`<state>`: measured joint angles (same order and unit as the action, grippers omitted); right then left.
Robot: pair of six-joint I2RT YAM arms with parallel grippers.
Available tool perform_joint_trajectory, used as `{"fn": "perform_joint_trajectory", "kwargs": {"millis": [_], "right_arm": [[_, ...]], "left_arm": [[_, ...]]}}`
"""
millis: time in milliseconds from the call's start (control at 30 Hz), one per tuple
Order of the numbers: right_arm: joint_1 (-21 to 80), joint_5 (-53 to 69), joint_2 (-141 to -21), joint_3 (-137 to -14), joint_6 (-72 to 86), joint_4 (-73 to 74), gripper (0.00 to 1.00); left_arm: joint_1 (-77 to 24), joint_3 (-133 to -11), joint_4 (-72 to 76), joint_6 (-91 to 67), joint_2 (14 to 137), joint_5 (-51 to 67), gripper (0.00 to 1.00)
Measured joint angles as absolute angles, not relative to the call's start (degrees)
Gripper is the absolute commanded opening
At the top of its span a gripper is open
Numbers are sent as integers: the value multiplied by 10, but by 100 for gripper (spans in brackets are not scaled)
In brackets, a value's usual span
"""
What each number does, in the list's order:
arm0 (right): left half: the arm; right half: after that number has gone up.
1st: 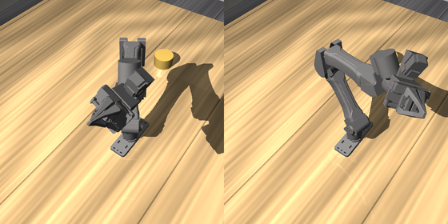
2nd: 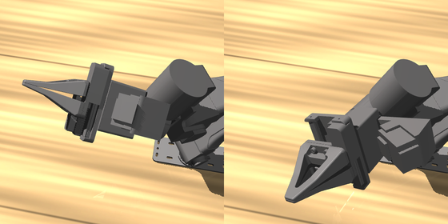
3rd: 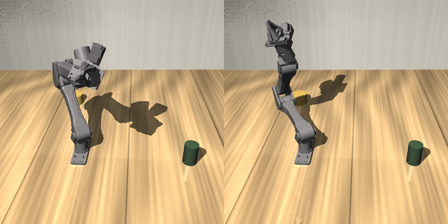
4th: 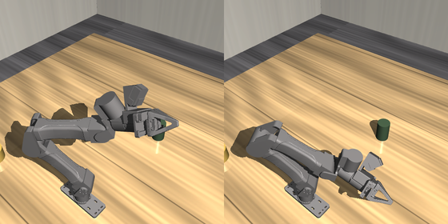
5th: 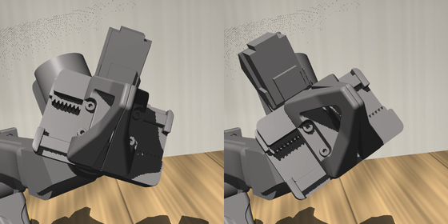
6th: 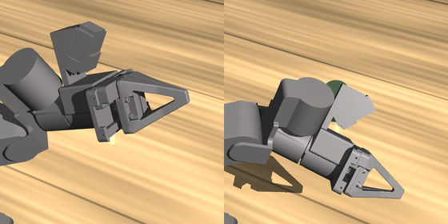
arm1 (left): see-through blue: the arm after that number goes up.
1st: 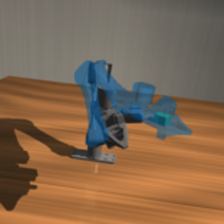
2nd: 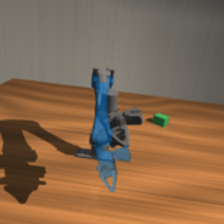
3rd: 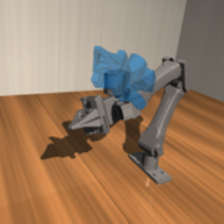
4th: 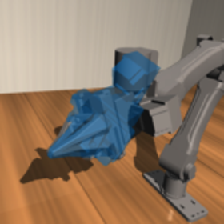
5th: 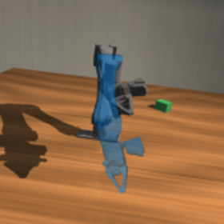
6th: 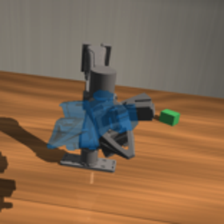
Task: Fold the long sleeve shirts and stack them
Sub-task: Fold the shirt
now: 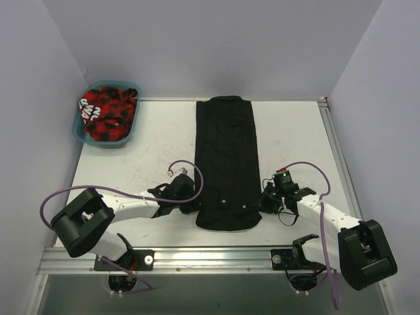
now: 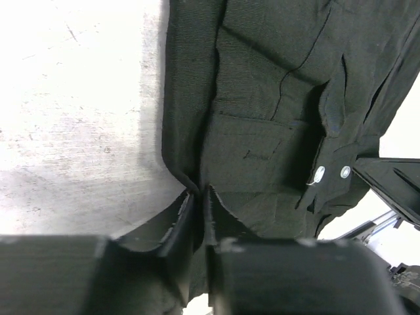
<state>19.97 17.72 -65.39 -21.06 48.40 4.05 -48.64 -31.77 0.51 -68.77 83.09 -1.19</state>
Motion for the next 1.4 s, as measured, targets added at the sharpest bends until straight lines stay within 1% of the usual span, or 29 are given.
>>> {"fn": "perform_joint_trajectory", "kwargs": {"millis": [33, 67, 167, 333, 467, 733, 900, 1000, 1100, 1233, 1300, 1400], "right_arm": [[200, 178, -654, -211, 483, 42, 0], [200, 178, -654, -211, 481, 43, 0], [200, 179, -653, -214, 477, 52, 0], [205, 177, -640, -218, 463, 87, 0], [219, 176, -606, -218, 453, 143, 0], [243, 190, -507, -235, 447, 265, 0], [245, 192, -469, -295, 446, 326, 0], [244, 189, -478, -349, 439, 347, 0], [239, 184, -513, -409, 426, 356, 0], [221, 174, -591, -493, 404, 363, 0], [212, 170, -628, -533, 391, 364, 0], [193, 167, -689, -593, 373, 367, 0]], "left_arm": [[-486, -318, 6, -688, 831, -12, 13], [-486, -318, 6, -687, 831, -12, 8], [-486, -319, 7, -685, 831, -12, 1], [-487, -320, -7, -680, 825, -12, 0], [-499, -320, -63, -672, 797, -10, 0], [-544, -310, -177, -676, 671, 1, 0], [-544, -328, -233, -676, 609, -3, 0], [-525, -368, -262, -663, 610, -3, 0], [-485, -409, -269, -648, 621, -1, 0], [-422, -464, -268, -624, 658, 11, 1], [-398, -495, -266, -613, 685, 17, 3], [-371, -545, -257, -597, 737, 26, 3]]}}
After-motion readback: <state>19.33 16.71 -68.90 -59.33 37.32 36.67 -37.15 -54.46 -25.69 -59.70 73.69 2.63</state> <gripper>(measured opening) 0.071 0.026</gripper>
